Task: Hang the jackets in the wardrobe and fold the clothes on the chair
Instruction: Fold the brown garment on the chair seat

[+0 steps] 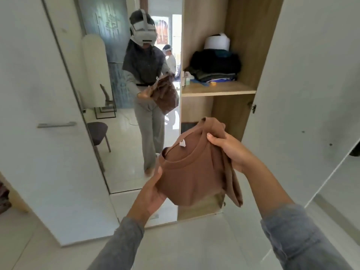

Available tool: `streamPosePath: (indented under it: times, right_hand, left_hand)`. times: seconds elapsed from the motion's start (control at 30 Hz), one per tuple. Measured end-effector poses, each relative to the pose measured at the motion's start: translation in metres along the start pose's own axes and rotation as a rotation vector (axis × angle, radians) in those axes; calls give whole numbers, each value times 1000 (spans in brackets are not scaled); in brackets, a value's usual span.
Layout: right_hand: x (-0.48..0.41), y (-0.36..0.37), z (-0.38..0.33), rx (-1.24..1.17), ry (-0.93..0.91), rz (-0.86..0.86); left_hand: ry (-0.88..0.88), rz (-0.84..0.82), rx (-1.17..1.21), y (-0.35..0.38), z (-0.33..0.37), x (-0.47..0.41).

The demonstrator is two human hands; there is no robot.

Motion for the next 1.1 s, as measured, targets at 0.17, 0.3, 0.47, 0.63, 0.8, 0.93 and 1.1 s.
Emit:
streamPosePath:
  times: [0.17, 0.3, 0.47, 0.63, 0.8, 0.93, 1.1]
  right_hand:
    - [-38, -67, 11, -45, -37, 222]
    - [-89, -105, 26, -57, -19, 319]
    - [-167, -143, 23, -27, -76, 343]
    - [-226, -180, 22, 140, -143, 386]
    - [-288, -222, 20, 314, -183, 412]
    - [-343, -246, 19, 397, -196, 339]
    - [-424, -285, 21, 394, -178, 209]
  left_hand:
    - [-109, -7, -146, 16, -8, -87]
    - [-196, 73, -129, 9, -12, -156]
    - [-199, 40, -139, 3, -4, -242]
    - [-200, -42, -288, 0, -3, -312]
    - [-172, 51, -362, 7, -16, -374]
    - [-119, 205, -383, 7, -26, -413]
    - [-45, 346, -420, 18, -29, -466]
Point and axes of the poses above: each hand's wrist, its own x-axis away from the middle knuckle, its own y-axis out of the palm, z = x × y, the point moved 7 cm from there along -x, towards the middle knuckle, and after that the axes turned 15 degrees about -x, right-handed, at the moved point
